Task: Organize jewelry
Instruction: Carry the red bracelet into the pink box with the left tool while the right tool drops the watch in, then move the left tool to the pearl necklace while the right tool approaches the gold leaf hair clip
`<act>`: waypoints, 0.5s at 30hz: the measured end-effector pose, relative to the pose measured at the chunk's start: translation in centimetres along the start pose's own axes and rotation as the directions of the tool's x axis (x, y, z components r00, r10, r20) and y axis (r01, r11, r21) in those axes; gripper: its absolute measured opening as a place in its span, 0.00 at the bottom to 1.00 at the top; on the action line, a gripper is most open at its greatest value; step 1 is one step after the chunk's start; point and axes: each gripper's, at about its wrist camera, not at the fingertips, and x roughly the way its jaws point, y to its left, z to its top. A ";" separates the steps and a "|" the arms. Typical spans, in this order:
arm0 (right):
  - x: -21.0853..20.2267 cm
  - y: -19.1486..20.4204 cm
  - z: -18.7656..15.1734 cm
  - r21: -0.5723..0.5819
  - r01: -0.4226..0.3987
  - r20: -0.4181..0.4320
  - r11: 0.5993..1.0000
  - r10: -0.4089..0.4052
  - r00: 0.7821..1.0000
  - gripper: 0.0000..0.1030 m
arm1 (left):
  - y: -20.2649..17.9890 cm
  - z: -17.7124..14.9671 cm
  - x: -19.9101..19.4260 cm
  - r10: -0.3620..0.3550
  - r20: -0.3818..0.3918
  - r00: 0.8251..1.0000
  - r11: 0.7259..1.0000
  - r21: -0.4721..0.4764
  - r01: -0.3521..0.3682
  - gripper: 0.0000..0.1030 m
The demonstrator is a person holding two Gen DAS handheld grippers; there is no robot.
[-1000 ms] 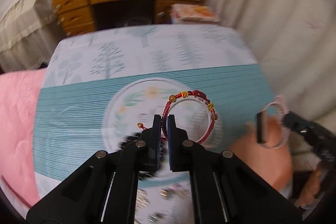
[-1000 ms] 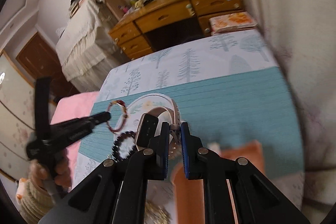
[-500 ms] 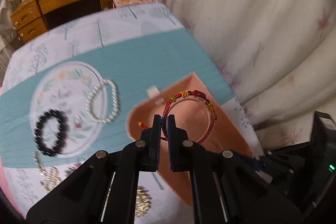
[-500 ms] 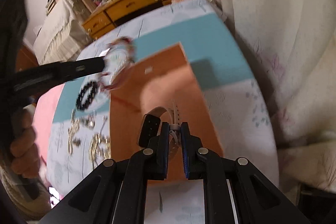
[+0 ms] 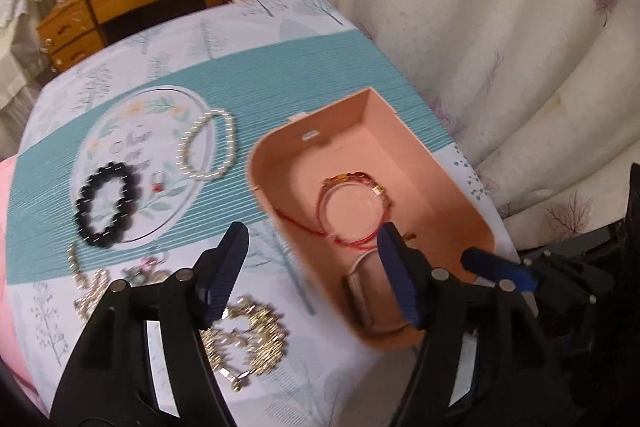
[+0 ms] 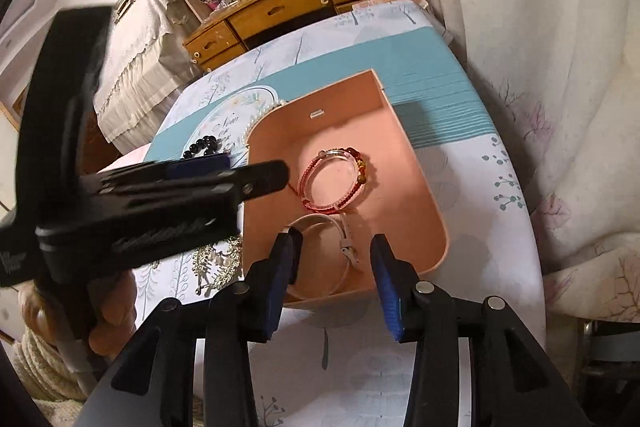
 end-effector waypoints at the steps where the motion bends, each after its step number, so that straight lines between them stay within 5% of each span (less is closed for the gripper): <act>1: -0.1 0.0 -0.1 -0.001 -0.007 0.003 1.000 0.007 1.000 0.40 | 0.3 -0.3 -0.4 0.000 0.004 1.000 1.000 -0.007 0.000 0.63; 15: -0.4 2.1 -0.4 -0.038 -0.028 0.019 0.999 0.028 0.999 0.40 | 6.0 -6.1 -6.0 0.103 0.050 0.993 0.987 -0.127 -0.096 0.63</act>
